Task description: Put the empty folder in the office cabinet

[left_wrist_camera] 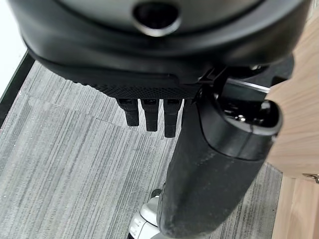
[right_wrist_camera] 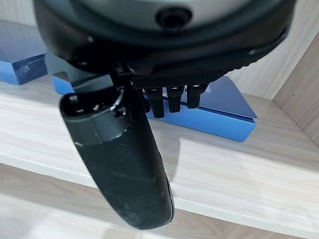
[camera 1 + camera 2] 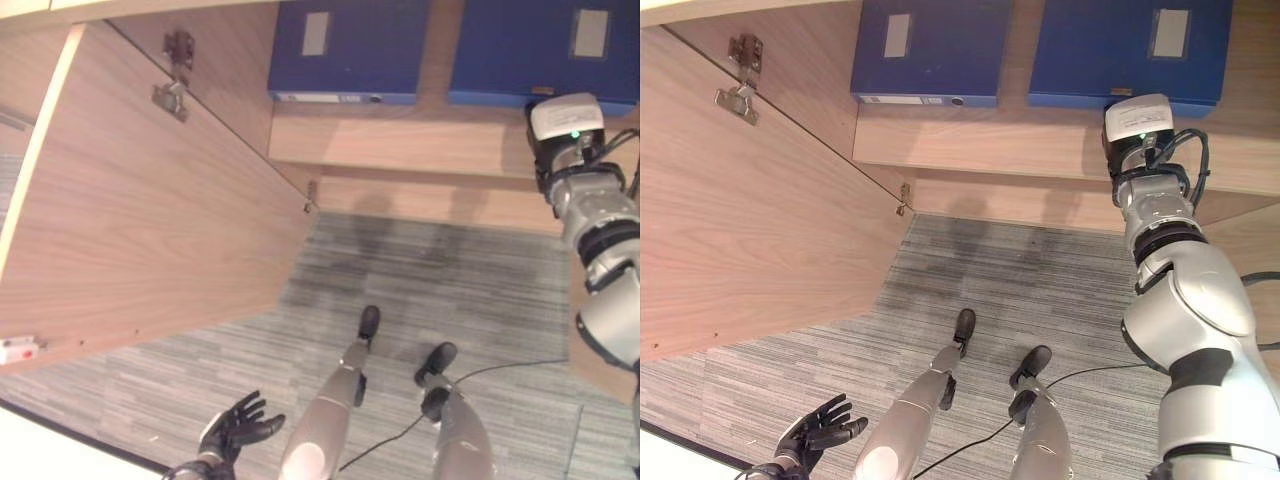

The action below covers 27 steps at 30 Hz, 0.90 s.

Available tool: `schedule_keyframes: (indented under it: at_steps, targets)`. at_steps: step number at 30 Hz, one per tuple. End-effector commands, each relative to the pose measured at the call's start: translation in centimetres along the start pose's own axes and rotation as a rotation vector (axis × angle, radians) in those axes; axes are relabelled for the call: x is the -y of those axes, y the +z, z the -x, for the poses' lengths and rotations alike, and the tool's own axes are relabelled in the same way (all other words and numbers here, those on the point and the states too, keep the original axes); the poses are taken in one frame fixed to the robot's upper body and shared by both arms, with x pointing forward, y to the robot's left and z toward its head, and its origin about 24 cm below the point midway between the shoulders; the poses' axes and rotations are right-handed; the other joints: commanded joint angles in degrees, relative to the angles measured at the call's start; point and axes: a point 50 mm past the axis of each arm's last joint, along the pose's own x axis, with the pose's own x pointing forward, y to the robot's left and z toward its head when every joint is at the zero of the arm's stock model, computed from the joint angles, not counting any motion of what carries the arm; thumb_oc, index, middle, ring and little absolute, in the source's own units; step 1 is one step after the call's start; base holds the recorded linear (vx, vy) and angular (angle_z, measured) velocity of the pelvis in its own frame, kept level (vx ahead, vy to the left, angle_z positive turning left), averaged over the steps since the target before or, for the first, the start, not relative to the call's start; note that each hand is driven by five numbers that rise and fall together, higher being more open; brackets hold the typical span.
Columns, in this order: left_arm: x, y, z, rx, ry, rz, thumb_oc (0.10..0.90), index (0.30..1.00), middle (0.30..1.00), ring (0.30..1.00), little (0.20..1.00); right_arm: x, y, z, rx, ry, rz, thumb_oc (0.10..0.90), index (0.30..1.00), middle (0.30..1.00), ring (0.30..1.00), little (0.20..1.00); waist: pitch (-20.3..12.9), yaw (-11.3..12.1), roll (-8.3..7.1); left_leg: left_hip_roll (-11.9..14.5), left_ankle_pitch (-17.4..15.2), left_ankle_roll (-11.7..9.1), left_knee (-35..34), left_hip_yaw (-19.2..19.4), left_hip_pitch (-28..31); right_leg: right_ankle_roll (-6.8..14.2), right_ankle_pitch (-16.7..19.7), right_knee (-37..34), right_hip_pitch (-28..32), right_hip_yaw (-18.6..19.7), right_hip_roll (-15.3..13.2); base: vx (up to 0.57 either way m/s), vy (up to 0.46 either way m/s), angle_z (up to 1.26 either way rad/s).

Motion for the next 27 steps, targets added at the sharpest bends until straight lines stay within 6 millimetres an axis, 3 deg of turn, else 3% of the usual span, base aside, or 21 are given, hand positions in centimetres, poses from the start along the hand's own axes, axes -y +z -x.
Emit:
schedule_keyframes:
  at_steps: [1, 3, 4, 12, 17, 19, 20, 23, 27]
  targets:
    - [-4.1, -2.7, 3.1, -0.109, 0.121, -0.021, 0.8, 0.9, 0.9, 0.9, 0.9, 6.6, -4.3, -0.7, -0.136, -0.229, -0.051, 0.8, 0.9, 0.9, 0.9, 0.9, 3.32, -0.49, -1.12, -0.56, -5.23, -2.05, 2.13, 0.3, 1.5, 5.8, 4.52, -10.7, 9.11, 2.25, -0.91, 0.0, 0.0, 0.0]
    - [-4.2, -2.7, 3.0, -0.113, 0.122, -0.023, 0.8, 0.9, 0.9, 0.9, 0.9, 6.5, -4.1, -0.7, -0.137, -0.224, -0.101, 0.8, 0.9, 0.9, 0.9, 0.9, 3.37, -0.62, -1.28, -0.53, -5.28, -2.02, 2.26, 0.5, 1.56, 5.78, 4.59, -10.68, 9.12, 2.4, -0.9, 0.0, 0.0, 0.0]
    - [-4.1, -2.8, 2.8, -0.122, 0.126, -0.025, 0.8, 0.9, 0.9, 0.9, 0.9, 5.6, -3.0, -0.8, -0.123, -0.185, -0.179, 0.8, 0.9, 0.9, 0.9, 0.9, 3.27, -1.11, -1.62, -0.47, -5.52, -1.93, 2.4, 0.81, 1.99, 5.76, 4.85, -10.96, 9.46, 2.62, -0.79, 0.0, 0.0, 0.0]
    - [-4.3, -3.4, 1.8, -0.177, 0.195, -0.041, 0.8, 0.9, 0.9, 0.9, 0.9, 2.4, 0.3, -0.6, -0.073, -0.099, -0.244, 0.8, 0.9, 0.9, 0.9, 0.9, 1.88, -1.77, -2.81, -0.19, -5.02, -2.63, 0.13, 1.53, 5.9, 6.24, 6.03, -14.06, 13.39, 2.63, -0.13, 0.0, -0.007, -0.04]
    - [-5.0, -3.6, 1.2, -0.225, 0.28, -0.059, 0.8, 0.9, 0.9, 0.9, 0.9, 1.2, 2.2, -0.3, -0.033, -0.07, -0.289, 0.8, 0.9, 0.9, 0.9, 0.9, 0.08, -2.23, -4.11, 0.28, -4.74, -3.33, -2.11, 2.18, 9.95, 6.56, 7.03, -16.9, 17.28, 2.62, 0.58, 0.04, -0.03, -0.07]
    - [-5.3, -3.4, 0.7, -0.26, 0.347, -0.07, 0.8, 0.9, 0.9, 0.9, 0.9, 0.1, 4.1, 0.1, -0.004, -0.048, -0.37, 0.8, 0.9, 0.9, 0.9, 0.9, -1.68, -2.7, -5.79, 1.04, -4.77, -3.82, -3.34, 2.81, 13.14, 6.65, 7.56, -18.9, 20.16, 3.17, 1.3, 0.04, -0.043, -0.11]
    - [-5.4, -3.2, 0.6, -0.259, 0.36, -0.071, 0.8, 0.9, 0.9, 0.9, 0.9, -0.4, 4.4, 0.2, -0.009, -0.032, -0.412, 0.8, 0.9, 0.9, 0.9, 0.9, -1.8, -2.74, -6.08, 1.09, -3.35, -3.45, -3.25, 3.33, 13.27, 6.19, 9.07, -19.39, 20.4, 2.61, 1.06, -0.02, -0.026, -0.23]
    - [-5.6, -3.3, 0.6, -0.273, 0.378, -0.074, 0.8, 0.9, 0.9, 0.9, 0.9, -1.6, 5.0, 0.6, -0.015, 0.007, -0.472, 0.8, 0.9, 0.9, 0.9, 0.9, -2.71, -2.8, -6.66, 1.67, -3.55, -3.56, -3.74, 3.49, 15.23, 6.1, 8.94, -20.3, 22.1, 3.18, 1.47, 0.02, -0.038, -0.15]
    - [-5.1, -4.1, 0.8, -0.308, 0.38, -0.074, 0.8, 0.9, 0.9, 0.9, 0.9, -5.6, 7.7, 2.3, 0.014, 0.148, -0.551, 0.8, 0.9, 0.9, 0.9, 0.9, -4.86, -3.47, -8.07, 2.76, -4.64, -3.64, -3.53, 4.39, 19.23, 5.75, 8.9, -22.47, 25.9, 4.24, 2.71, 0.06, -0.079, -0.12]
